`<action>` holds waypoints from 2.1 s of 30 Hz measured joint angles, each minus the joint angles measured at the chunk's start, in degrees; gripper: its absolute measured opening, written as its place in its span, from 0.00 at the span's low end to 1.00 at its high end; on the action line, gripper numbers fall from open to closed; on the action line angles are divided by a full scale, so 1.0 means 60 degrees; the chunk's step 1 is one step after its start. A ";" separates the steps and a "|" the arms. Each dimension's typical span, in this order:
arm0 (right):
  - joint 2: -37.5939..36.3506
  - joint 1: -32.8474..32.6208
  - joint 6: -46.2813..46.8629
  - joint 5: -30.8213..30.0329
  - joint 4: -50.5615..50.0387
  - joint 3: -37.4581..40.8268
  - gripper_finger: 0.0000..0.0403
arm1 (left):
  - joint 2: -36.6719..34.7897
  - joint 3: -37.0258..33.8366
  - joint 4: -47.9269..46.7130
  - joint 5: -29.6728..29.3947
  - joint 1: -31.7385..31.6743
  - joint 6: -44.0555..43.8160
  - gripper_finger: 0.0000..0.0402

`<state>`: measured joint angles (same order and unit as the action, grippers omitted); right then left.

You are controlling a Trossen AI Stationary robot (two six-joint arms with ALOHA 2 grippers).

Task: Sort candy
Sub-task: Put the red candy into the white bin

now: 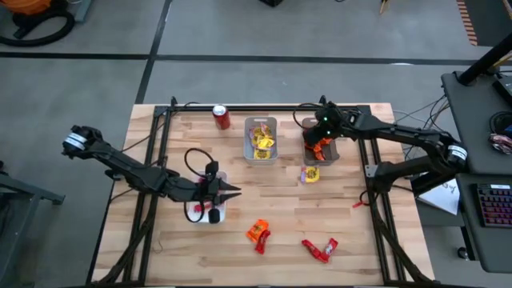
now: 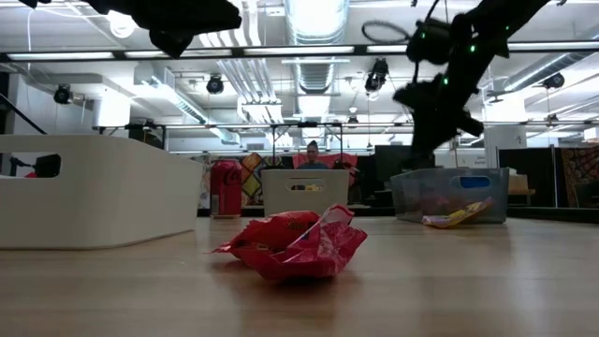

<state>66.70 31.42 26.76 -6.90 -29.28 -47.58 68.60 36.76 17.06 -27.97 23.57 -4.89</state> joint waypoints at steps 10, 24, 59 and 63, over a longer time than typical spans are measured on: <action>-0.0483 -0.3185 -0.0147 0.1002 -0.0124 -0.0441 0.21 | 0.0859 0.0462 -0.0313 0.0006 0.0000 -0.0058 0.10; 0.0203 -0.7656 0.3243 0.1225 -0.0287 -0.0439 0.23 | 0.1744 0.1898 -0.1869 0.0010 0.0018 0.0395 0.10; 0.5588 -1.0872 0.6747 0.2912 -0.2407 -0.3900 0.49 | 0.1726 0.1894 -0.2127 0.0000 0.0040 0.0442 0.10; 0.6051 -1.0953 0.7181 0.2840 -0.2272 -0.3905 0.50 | 0.1726 0.1890 -0.2131 0.0004 0.0040 0.0398 0.10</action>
<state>103.00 -34.30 69.84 10.14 -42.91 -71.01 78.96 48.10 4.27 -27.94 23.81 -2.50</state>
